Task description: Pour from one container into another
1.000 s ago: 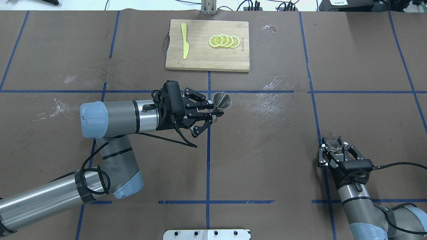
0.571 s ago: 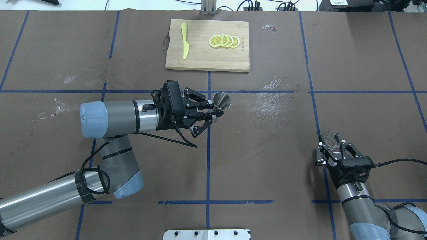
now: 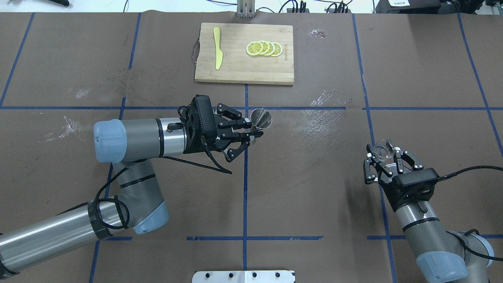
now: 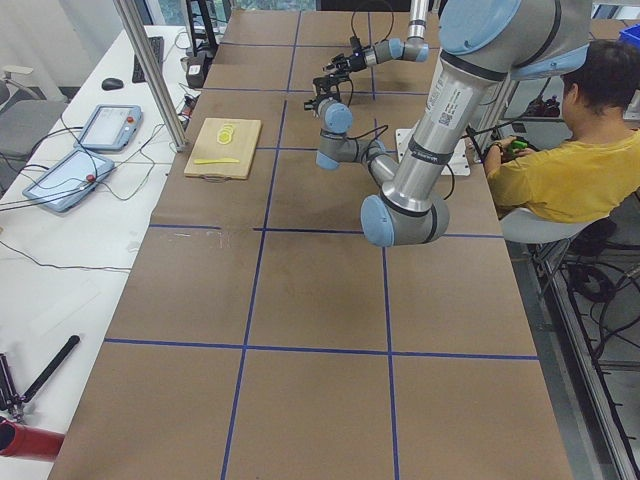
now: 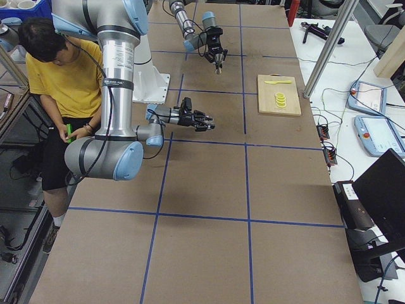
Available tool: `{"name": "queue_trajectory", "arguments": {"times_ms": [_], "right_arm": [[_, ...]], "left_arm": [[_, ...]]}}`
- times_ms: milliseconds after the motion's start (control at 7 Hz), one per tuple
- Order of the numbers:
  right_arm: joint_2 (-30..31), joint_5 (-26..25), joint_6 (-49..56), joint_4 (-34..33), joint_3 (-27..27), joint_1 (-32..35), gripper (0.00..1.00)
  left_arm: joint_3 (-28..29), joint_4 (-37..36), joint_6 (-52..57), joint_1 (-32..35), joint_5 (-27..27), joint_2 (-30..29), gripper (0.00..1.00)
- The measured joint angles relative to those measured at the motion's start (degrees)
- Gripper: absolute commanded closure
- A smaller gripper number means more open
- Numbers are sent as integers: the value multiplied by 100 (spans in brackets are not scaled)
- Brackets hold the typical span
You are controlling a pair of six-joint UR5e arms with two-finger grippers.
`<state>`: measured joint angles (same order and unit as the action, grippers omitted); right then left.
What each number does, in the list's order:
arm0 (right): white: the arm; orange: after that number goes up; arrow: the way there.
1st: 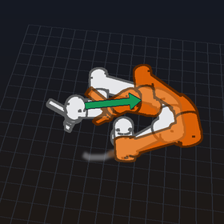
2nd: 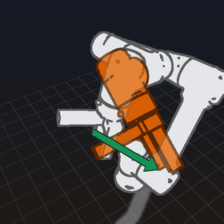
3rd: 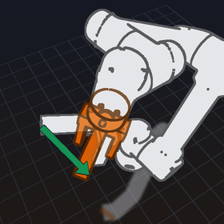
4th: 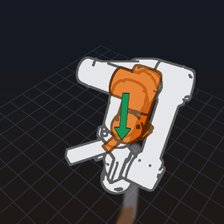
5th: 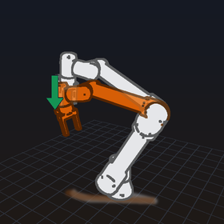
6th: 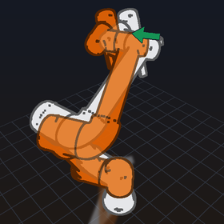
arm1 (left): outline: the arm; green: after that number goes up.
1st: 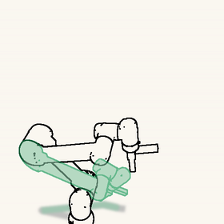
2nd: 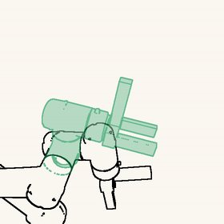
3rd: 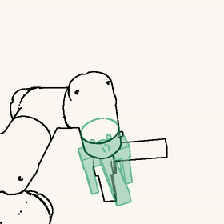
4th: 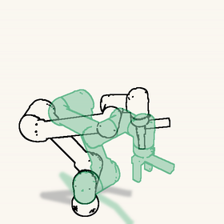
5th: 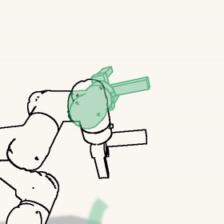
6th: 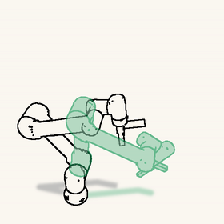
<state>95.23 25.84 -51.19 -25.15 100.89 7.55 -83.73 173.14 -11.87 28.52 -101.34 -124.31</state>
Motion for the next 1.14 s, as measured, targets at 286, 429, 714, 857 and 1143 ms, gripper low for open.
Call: {"name": "queue_trajectory", "arguments": {"times_ms": [286, 429, 714, 857, 1143], "right_arm": [[-205, 459, 760, 47, 147, 408, 100], [-238, 534, 1076, 30, 387, 484, 100], [-348, 571, 1724, -69, 871, 504, 100], [-618, 579, 1881, -244, 969, 500, 100], [-1488, 578, 2062, -1283, 1093, 492, 100]], "left_arm": [[-3, 3, 0, -13, 6, 42, 100], [-3, -1, 0, -17, 8, 81, 100], [2, -16, 6, -32, 9, 112, 100], [5, -24, 8, -43, 9, 115, 100], [11, -39, 9, -63, 15, 117, 100]]}}
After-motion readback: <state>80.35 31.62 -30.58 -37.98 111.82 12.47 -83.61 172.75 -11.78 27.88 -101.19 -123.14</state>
